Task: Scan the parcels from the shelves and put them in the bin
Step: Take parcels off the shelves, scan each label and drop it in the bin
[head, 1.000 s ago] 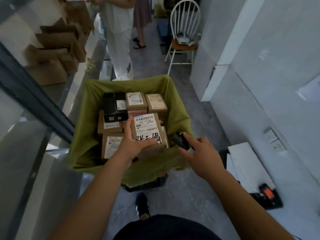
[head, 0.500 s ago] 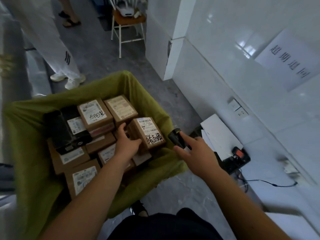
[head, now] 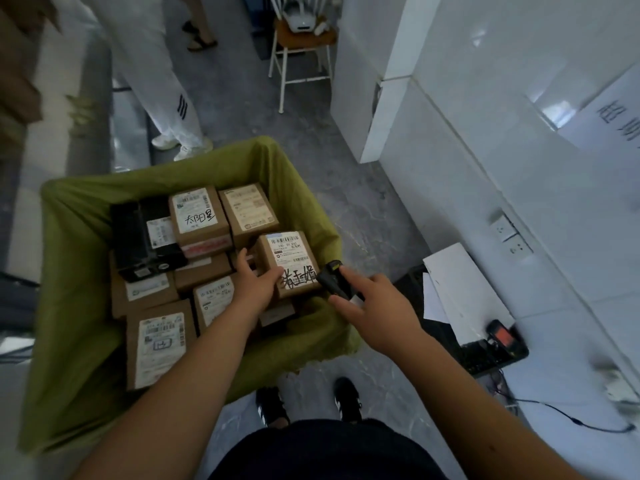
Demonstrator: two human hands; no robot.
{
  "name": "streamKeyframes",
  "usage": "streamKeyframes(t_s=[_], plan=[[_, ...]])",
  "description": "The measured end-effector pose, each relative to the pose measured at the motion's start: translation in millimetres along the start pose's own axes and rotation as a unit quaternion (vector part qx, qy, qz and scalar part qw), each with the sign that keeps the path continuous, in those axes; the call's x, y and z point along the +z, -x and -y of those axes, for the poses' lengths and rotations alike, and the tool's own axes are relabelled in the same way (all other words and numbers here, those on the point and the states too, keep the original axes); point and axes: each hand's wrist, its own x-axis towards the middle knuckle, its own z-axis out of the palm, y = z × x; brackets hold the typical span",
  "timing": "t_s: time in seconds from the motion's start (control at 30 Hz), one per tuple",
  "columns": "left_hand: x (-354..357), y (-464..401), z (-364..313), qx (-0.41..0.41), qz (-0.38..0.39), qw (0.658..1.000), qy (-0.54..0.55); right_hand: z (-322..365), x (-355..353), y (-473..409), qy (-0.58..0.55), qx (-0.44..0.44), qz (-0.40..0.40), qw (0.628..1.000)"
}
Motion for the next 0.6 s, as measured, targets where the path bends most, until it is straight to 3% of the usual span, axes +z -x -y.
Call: streamKeyframes(t_s=[0.23,0.4,0.6], plan=[[0,18,17,0.021,-0.099,0.995,0.021,-17,-14,-15,0.009,-0.058,0.044,0.997],[8,22,6,0.134,-0.113,0.960,-0.219,-20,-19,-23,0.012,-0.081,0.048,0.996],[30,5,-9,0.037,-0.072,0.958,-0.275,-22,-25,-32,0.016,-0.071,0.033,0.997]])
